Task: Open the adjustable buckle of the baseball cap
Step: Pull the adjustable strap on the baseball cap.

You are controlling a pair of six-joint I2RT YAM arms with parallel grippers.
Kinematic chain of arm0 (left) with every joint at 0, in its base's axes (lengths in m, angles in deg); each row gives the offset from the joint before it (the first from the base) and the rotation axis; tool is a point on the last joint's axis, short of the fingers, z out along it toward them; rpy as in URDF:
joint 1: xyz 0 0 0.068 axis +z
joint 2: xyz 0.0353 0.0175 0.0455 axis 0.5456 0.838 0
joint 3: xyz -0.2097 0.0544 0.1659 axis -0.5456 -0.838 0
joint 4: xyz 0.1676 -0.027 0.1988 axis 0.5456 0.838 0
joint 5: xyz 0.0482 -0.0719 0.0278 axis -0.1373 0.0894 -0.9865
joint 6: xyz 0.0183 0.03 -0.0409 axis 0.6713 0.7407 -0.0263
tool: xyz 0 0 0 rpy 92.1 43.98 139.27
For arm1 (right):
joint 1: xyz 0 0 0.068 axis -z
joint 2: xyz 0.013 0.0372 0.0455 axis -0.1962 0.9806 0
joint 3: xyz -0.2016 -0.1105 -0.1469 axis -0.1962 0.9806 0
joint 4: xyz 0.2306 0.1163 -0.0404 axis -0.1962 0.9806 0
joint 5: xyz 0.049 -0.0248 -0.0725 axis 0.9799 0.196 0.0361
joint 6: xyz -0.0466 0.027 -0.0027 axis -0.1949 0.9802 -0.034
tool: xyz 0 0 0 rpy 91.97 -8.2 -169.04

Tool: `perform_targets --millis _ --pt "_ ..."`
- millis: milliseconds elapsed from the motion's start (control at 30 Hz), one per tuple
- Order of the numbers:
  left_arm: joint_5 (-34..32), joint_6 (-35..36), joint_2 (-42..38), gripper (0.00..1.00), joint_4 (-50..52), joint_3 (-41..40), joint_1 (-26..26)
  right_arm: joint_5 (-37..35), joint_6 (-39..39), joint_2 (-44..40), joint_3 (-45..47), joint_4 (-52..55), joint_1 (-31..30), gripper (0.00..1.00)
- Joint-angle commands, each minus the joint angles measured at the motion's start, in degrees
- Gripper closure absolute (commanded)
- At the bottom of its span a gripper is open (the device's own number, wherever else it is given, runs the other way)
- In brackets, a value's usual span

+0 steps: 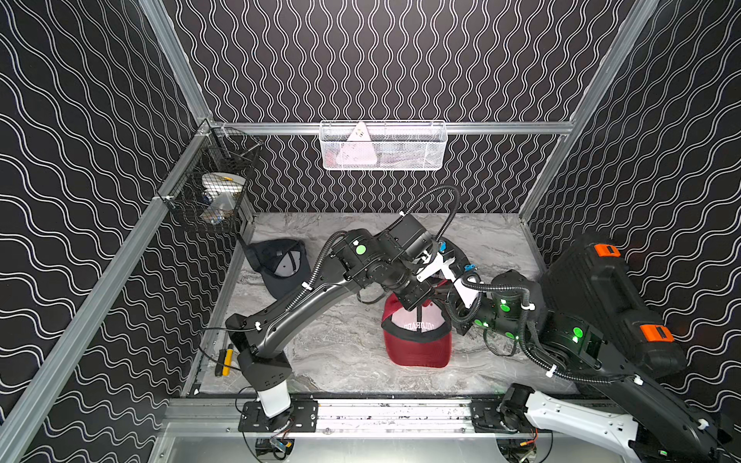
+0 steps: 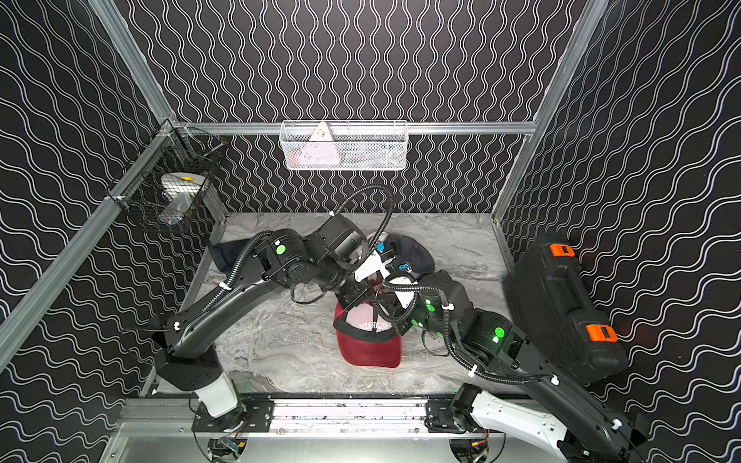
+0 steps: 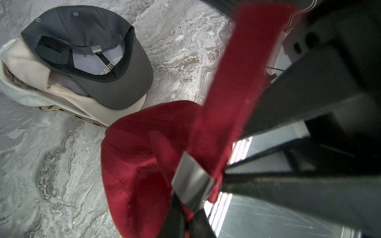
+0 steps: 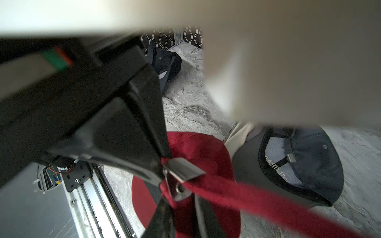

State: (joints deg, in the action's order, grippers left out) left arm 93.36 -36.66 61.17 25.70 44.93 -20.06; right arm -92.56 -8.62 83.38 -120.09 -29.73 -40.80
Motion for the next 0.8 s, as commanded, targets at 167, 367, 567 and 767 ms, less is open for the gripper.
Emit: perform_targets --millis 167,367,567,767 --pt "4.45 0.25 -1.00 1.00 -1.35 -0.85 -0.02 -1.05 1.17 -2.18 0.85 -3.31 -0.01 0.88" --pt "5.41 -0.03 -1.13 1.00 -2.18 -2.26 -0.79 -1.81 4.53 -3.96 2.47 -7.10 -0.01 0.90" --pt "5.09 -0.29 -1.72 1.00 -2.83 -3.66 -1.72 -4.41 7.69 -5.31 3.95 -10.58 0.00 0.92" --pt "4.74 -0.63 -2.95 1.00 -3.68 -5.11 -2.07 -7.91 9.81 -6.52 4.75 -12.19 -0.08 0.93"
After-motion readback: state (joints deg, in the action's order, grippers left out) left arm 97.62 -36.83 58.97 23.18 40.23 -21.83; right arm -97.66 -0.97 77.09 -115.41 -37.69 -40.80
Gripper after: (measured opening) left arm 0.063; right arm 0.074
